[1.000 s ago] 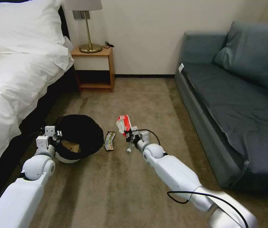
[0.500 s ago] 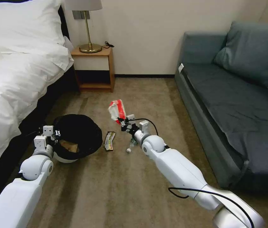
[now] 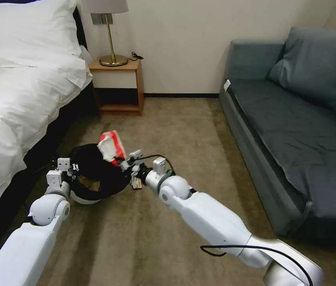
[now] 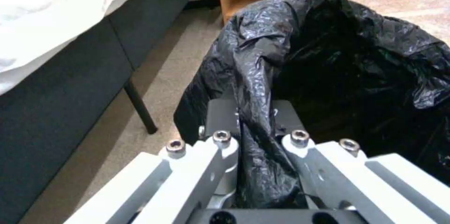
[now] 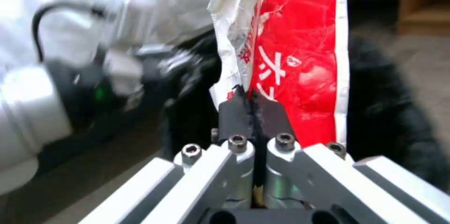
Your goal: Pick up the trash bin, then pick up the garbage on the floor and place it into the trash bin.
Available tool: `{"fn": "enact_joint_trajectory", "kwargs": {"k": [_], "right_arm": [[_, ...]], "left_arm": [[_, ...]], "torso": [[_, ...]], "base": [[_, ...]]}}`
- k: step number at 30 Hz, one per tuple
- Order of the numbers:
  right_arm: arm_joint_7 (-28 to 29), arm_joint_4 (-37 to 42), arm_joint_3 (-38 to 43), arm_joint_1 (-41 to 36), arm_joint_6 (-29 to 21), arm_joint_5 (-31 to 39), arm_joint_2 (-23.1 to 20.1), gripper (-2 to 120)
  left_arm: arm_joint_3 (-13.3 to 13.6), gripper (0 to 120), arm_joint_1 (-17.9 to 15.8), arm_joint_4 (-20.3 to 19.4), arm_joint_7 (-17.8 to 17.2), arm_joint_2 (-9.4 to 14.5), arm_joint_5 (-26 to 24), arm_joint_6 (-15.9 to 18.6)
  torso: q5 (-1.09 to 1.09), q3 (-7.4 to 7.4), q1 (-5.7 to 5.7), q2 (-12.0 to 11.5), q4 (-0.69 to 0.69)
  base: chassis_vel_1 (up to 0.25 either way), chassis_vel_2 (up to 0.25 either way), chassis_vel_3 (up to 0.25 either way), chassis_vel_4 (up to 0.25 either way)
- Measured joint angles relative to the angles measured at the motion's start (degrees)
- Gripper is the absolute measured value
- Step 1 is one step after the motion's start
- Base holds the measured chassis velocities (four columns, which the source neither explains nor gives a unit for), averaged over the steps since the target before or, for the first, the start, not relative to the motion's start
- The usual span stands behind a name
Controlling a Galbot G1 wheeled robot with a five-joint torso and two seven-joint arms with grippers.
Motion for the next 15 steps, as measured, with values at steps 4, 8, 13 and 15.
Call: {"fn": "enact_joint_trajectory", "kwargs": {"k": [4, 8, 13, 15], "right_arm": [[-0.31, -3.76, -2.95, 0.47, 0.83, -0.86, 2.52, 0], [-0.34, -6.01, -3.69, 1.06, 1.02, -0.88, 4.17, 0], [-0.29, -7.56, -3.94, 1.41, 1.38, -1.08, 4.76, 0], [-0.27, -7.74, -3.95, 1.41, 1.43, -1.12, 4.73, 0]], "left_arm": [[0.65, 5, -0.45, 0.39, 0.12, -0.33, 0.01, 0.00], [0.89, 5, -0.64, 0.52, 0.11, -0.53, 0.05, 0.00], [0.94, 5, -0.63, 0.54, 0.11, -0.55, 0.12, 0.00], [0.94, 5, -0.62, 0.54, 0.13, -0.55, 0.13, 0.00]], "torso": [[-0.01, 0.00, 0.00, 0.00, 0.00], [0.00, 0.00, 0.00, 0.00, 0.00], [0.00, 0.00, 0.00, 0.00, 0.00], [0.00, 0.00, 0.00, 0.00, -0.01]], "base": [[0.000, 0.000, 0.000, 0.000], [0.000, 0.000, 0.000, 0.000], [0.000, 0.000, 0.000, 0.000], [0.000, 0.000, 0.000, 0.000]]}}
